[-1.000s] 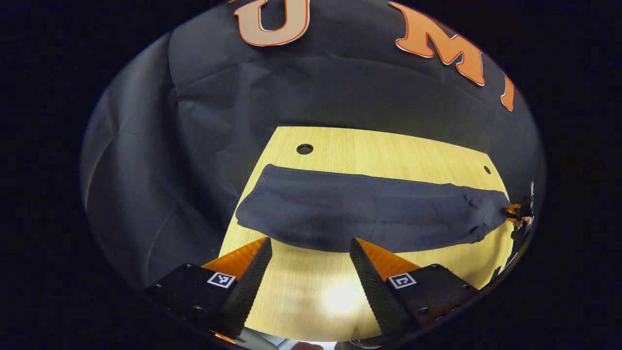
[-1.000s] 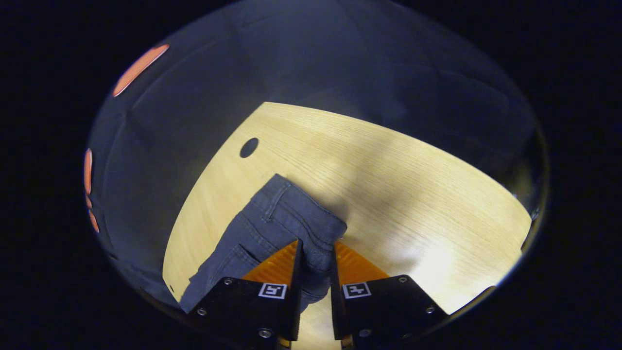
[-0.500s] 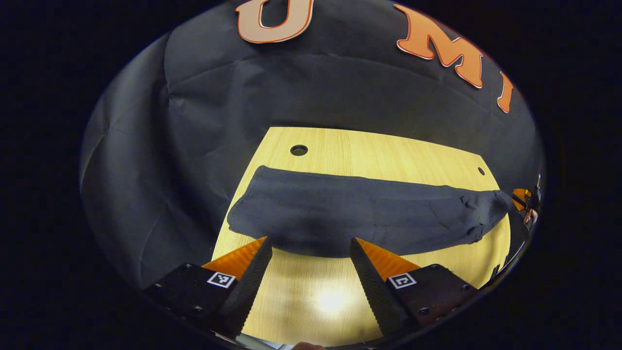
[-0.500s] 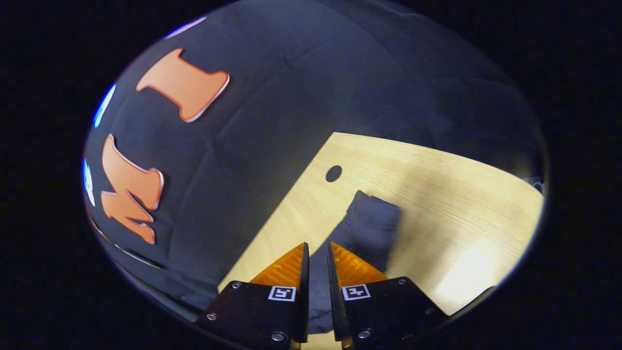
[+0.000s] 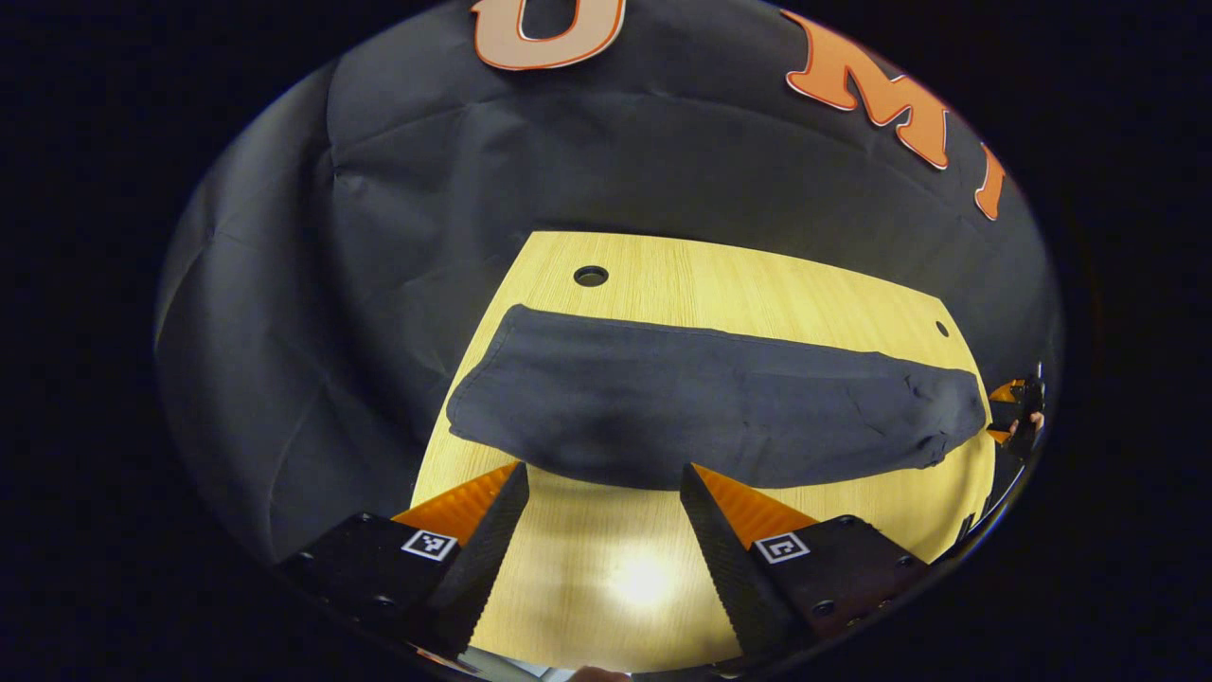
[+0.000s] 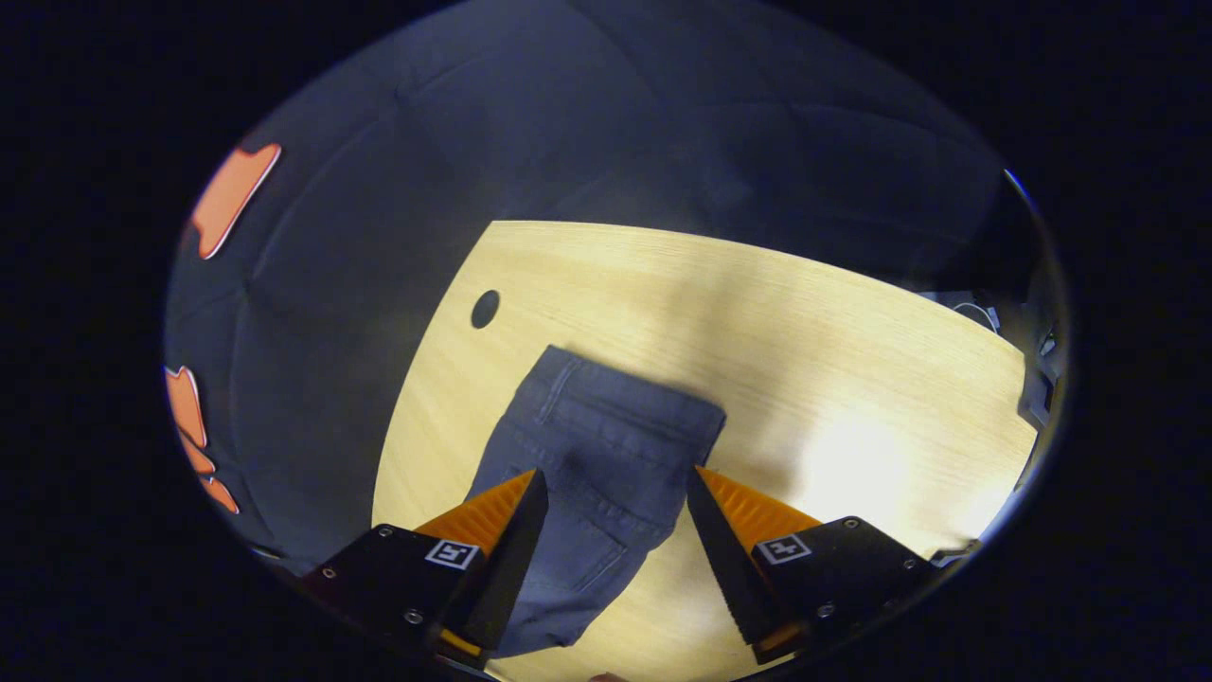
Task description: Grasp the waist and the cuffs of the jeans and fold them to make the two legs overlap; first hold the waist and fold one-third of the jeans toward the cuffs, then hold the cuffs and fold the remaining one-third in the same direction to finish folding.
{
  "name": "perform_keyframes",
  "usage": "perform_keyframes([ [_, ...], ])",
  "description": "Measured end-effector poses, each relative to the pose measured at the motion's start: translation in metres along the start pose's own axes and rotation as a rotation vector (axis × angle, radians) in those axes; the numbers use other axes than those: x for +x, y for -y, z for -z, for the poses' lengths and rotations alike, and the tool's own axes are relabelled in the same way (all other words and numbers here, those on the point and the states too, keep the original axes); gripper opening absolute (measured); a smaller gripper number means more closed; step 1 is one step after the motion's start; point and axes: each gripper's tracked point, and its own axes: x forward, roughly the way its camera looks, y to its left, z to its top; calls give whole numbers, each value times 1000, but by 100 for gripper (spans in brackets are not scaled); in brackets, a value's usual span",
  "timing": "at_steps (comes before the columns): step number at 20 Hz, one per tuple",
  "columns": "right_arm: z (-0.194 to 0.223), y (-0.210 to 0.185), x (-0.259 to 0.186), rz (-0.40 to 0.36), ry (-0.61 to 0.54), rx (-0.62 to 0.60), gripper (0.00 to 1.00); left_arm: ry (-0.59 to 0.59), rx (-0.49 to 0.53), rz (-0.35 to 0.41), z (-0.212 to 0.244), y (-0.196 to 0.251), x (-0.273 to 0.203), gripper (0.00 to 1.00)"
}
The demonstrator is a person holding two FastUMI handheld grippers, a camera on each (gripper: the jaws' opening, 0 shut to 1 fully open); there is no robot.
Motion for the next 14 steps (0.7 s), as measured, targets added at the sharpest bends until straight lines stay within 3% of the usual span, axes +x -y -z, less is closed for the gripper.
perform_keyframes([
  [1, -1, 6, 7, 25, -12, 0, 95, -7, 3, -9, -1, -1, 0, 98],
  [6, -4, -9, 34, 14, -21, -28, 97, -33, 9, -34, 0, -4, -2, 98],
  [8, 0, -11, 35, 24, -10, -91, 97, -35, -2, -33, -1, -2, -2, 98],
  [10, 6, -5, 40, 70, 34, -218, 91, -40, -8, -38, 0, -3, -1, 98],
  [12, 16, -4, 38, 56, 16, -195, 63, -53, -14, -42, 0, -1, -1, 98],
  [13, 17, -8, 31, 19, 9, -127, 46, -61, -10, -41, 1, 0, -2, 98],
  [14, 22, -16, 33, -40, -12, -78, 35, -59, 0, -44, -1, -1, -4, 98],
])
